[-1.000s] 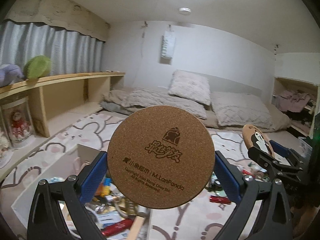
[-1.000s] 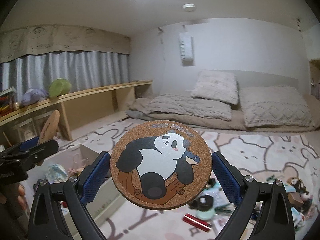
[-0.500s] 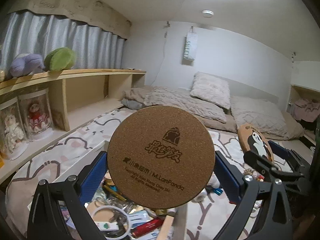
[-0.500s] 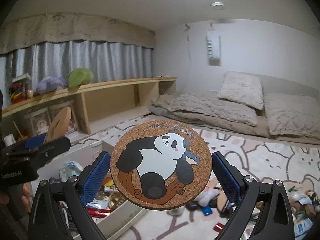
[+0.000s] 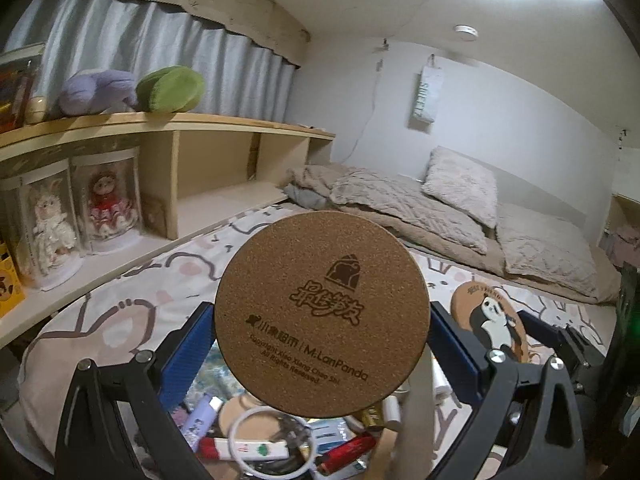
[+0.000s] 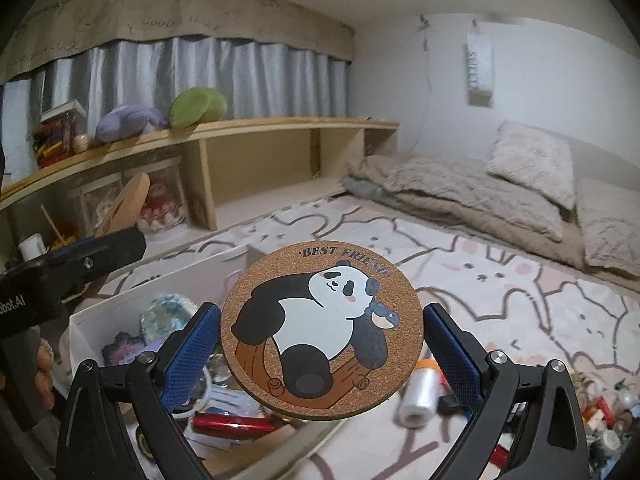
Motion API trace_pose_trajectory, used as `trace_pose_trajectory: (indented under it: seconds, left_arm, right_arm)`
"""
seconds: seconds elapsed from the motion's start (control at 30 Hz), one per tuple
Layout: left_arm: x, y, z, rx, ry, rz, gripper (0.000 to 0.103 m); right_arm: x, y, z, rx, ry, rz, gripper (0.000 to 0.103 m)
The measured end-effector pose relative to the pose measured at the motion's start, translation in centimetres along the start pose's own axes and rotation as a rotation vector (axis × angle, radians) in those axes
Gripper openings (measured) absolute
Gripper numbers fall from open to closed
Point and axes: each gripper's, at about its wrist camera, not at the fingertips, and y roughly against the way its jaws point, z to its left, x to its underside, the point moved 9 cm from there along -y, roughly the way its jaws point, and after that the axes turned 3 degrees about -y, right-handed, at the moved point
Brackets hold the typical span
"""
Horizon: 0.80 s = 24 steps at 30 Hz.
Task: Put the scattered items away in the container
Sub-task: 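Lower both held cork coasters into the white box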
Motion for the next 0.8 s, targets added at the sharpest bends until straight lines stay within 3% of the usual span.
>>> trace_pose_trajectory:
  seconds: [0.57,0.8]
  left_arm:
    - [0.8,-1.0,3.9,-0.088,0.063,0.019,0.101]
    - [1.4,-2.1,4.3,-0.086,0.073,0.047,0.101]
  right_arm:
    - [3.3,-5.6,4.9,-0.108,0.087,0.167,0.100]
    - [5.4,-7.6,6.3,-0.165,0.089,0.294,0.100]
